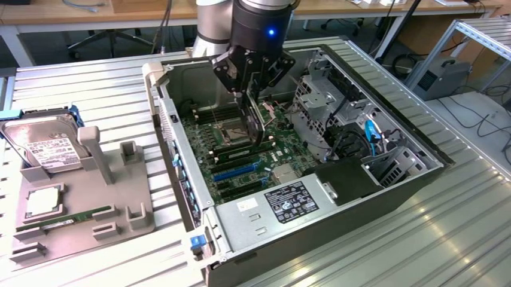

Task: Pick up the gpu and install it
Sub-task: 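Pick up the gpu and move the gpu toward the slot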

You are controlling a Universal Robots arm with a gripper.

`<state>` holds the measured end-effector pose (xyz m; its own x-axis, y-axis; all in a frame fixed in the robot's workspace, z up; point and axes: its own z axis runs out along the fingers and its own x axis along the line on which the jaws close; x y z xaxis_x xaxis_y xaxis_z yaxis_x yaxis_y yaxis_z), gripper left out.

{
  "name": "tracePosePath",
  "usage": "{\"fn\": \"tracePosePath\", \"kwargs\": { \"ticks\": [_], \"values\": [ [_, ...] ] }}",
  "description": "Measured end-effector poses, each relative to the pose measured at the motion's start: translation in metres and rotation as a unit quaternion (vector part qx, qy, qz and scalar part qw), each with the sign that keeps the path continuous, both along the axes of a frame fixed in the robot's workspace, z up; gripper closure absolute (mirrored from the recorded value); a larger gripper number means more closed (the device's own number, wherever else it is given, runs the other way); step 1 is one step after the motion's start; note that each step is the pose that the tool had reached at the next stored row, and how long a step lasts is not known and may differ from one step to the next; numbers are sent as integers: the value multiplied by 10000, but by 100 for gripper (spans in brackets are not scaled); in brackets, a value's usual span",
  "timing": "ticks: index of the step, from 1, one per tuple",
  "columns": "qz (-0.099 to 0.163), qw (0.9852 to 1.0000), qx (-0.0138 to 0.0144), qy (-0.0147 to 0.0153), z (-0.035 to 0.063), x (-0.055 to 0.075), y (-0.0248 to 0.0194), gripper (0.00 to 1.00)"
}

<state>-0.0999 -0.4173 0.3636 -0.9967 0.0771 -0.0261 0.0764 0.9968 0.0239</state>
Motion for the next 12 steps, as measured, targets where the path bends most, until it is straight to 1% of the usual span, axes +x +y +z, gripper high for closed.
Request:
{"fn": "tracePosePath", "kwargs": {
  "ticks": [12],
  "values": [
    [0,10000,0,0,-25,59,0,73]
  ]
}}
